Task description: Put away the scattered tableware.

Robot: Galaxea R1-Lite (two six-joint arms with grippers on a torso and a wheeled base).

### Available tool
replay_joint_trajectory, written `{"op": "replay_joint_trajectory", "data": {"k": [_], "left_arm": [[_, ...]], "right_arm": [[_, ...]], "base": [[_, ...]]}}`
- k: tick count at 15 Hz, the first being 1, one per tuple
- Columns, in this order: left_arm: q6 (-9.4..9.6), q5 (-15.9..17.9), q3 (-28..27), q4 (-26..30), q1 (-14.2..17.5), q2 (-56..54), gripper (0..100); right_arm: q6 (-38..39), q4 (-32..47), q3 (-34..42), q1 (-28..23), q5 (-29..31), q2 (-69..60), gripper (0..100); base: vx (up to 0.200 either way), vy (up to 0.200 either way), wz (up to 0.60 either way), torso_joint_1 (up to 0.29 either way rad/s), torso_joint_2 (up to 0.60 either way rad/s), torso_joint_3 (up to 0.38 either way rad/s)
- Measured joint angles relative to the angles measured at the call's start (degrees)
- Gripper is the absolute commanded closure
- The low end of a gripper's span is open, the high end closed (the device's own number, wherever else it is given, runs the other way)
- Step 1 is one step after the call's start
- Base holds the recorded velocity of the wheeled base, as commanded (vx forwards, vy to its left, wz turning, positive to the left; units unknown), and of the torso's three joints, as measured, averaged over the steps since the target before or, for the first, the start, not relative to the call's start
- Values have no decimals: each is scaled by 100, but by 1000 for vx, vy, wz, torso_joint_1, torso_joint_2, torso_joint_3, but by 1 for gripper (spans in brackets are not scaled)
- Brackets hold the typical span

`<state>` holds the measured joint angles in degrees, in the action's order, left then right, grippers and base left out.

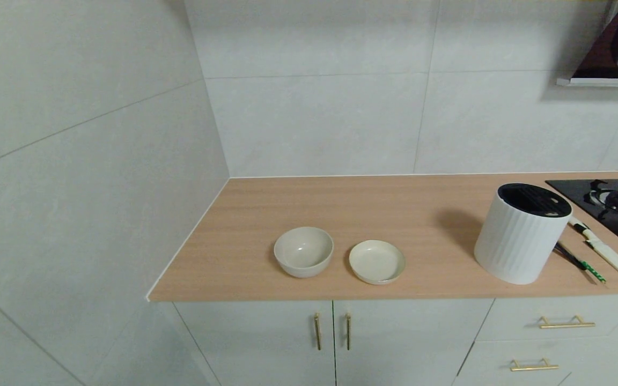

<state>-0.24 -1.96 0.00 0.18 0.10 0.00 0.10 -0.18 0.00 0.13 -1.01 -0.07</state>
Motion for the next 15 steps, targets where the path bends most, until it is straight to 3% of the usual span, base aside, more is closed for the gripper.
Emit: {"op": "replay_joint_trajectory", "data": {"k": [8,15], "left_arm": [[0,-2,0,0,0,0,0],[-2,-2,0,0,-2,0,0]], "right_arm": [[9,-2,0,-2,0,0,0],[9,-4,-2,-2,-2,0,0]], "base": [[0,0,0,0,0,0],[0,0,0,-149,326,173]]}}
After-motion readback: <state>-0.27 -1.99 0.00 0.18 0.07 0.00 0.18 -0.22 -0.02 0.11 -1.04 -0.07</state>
